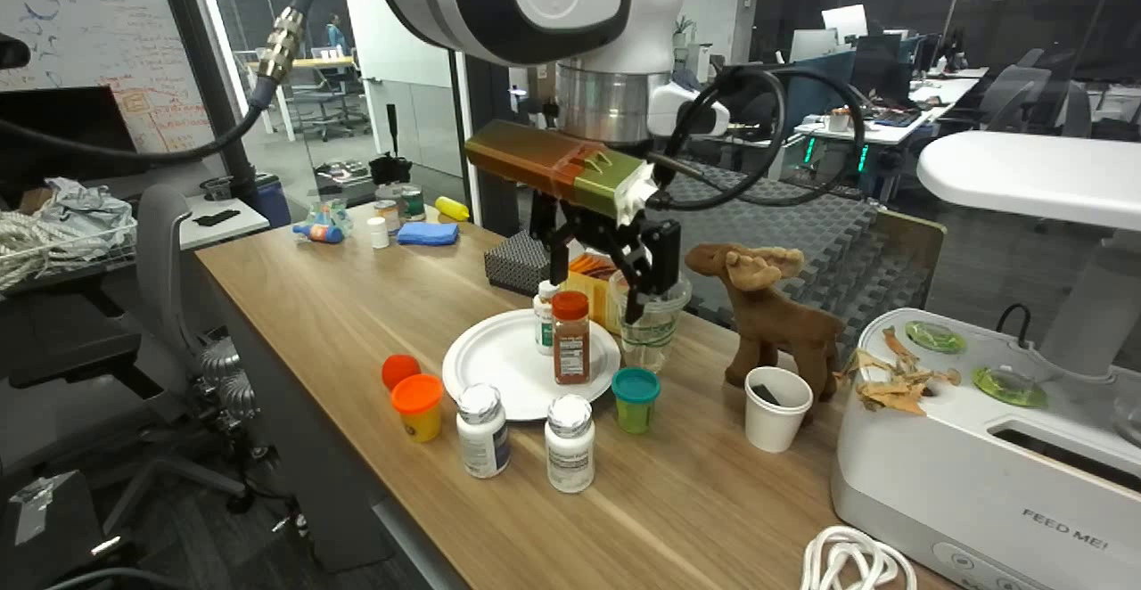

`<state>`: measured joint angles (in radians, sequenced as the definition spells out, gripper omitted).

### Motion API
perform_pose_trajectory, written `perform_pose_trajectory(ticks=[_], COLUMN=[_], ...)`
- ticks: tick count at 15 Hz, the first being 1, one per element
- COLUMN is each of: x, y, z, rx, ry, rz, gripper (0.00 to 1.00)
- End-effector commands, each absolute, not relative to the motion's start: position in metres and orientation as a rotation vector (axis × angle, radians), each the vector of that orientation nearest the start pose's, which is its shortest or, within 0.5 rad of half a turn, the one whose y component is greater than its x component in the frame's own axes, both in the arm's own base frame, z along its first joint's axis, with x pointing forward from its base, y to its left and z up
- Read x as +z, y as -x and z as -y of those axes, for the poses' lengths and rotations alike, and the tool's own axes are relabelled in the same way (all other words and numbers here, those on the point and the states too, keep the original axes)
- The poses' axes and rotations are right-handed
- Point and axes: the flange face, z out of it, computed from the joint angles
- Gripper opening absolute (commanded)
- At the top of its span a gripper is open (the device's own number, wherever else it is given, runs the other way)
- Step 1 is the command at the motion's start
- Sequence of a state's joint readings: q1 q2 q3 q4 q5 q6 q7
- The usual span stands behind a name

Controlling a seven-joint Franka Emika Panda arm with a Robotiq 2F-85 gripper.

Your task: Put the bottles and red plushy on the plate. Stack the clear cups

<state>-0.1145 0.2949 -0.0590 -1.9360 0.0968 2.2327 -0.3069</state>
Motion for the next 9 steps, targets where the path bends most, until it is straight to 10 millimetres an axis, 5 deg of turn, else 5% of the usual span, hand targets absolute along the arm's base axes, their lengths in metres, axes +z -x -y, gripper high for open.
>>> perform_pose_trajectory(ticks=[1,9], x=[0.327,0.268], y=[-0.604,-0.62], z=[0.112,0.11], rx=[-0.02,0.035], ry=[3.151,3.175], rz=[0.073,0.088], gripper=[1.0,1.0])
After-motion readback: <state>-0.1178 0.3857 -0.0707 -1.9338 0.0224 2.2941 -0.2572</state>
